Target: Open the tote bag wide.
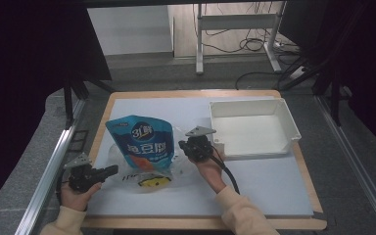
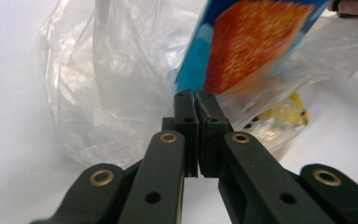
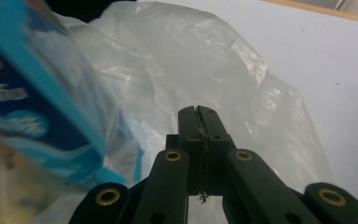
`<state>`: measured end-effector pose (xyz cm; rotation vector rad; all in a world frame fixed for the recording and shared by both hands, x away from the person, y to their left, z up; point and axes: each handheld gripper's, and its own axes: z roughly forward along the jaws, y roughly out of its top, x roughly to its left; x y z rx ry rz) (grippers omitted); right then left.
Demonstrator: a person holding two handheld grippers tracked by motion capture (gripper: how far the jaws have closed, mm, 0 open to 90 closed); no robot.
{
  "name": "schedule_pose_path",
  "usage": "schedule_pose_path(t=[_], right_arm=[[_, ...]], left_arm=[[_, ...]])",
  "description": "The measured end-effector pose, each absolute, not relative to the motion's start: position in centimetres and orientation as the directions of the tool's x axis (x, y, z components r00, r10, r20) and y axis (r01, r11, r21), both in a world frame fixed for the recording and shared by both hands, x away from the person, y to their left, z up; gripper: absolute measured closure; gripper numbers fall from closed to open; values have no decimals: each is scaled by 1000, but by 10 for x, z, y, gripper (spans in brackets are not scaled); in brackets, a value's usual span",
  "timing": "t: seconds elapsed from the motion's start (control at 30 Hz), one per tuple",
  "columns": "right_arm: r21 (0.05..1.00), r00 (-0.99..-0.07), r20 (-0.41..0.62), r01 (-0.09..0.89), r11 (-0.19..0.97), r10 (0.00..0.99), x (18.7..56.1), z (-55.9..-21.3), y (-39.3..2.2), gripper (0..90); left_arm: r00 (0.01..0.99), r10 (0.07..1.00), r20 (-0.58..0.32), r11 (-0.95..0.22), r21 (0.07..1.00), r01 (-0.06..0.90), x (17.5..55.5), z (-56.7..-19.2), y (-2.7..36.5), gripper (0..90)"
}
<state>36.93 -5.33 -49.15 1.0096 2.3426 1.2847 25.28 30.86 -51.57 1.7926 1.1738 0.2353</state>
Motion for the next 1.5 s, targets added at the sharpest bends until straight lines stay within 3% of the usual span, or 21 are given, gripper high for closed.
schedule_pose_path(t=[0.27,0.4,0.5,0.6,0.7,0.77,0.9,1.5], right_arm=[[830,-773,117,421,365,624,351,-481,-84,878],[830,-794,131,415,372,593,343,-480,-97,848],[831,-806,135,408,377,576,337,-480,-105,764],[831,-830,124,386,400,544,330,-480,-113,619],[836,-831,129,385,391,542,326,-478,-118,480],[841,-838,129,375,389,530,322,-476,-121,379],[847,-840,120,365,387,530,320,-476,-119,313],[867,-830,143,368,336,540,325,-469,-124,266]], left_arm=[[504,818,-278,-90,803,590,237,-511,305,837],[477,845,-240,-103,804,586,228,-514,304,696],[451,858,-247,-82,800,594,225,-515,304,594],[434,870,-235,-79,801,593,222,-516,302,425],[432,874,-221,-88,804,588,221,-516,301,343],[434,875,-212,-96,804,587,221,-517,301,328],[425,885,-192,-112,798,593,222,-522,302,303],[420,886,-197,-109,791,602,224,-528,304,302]])
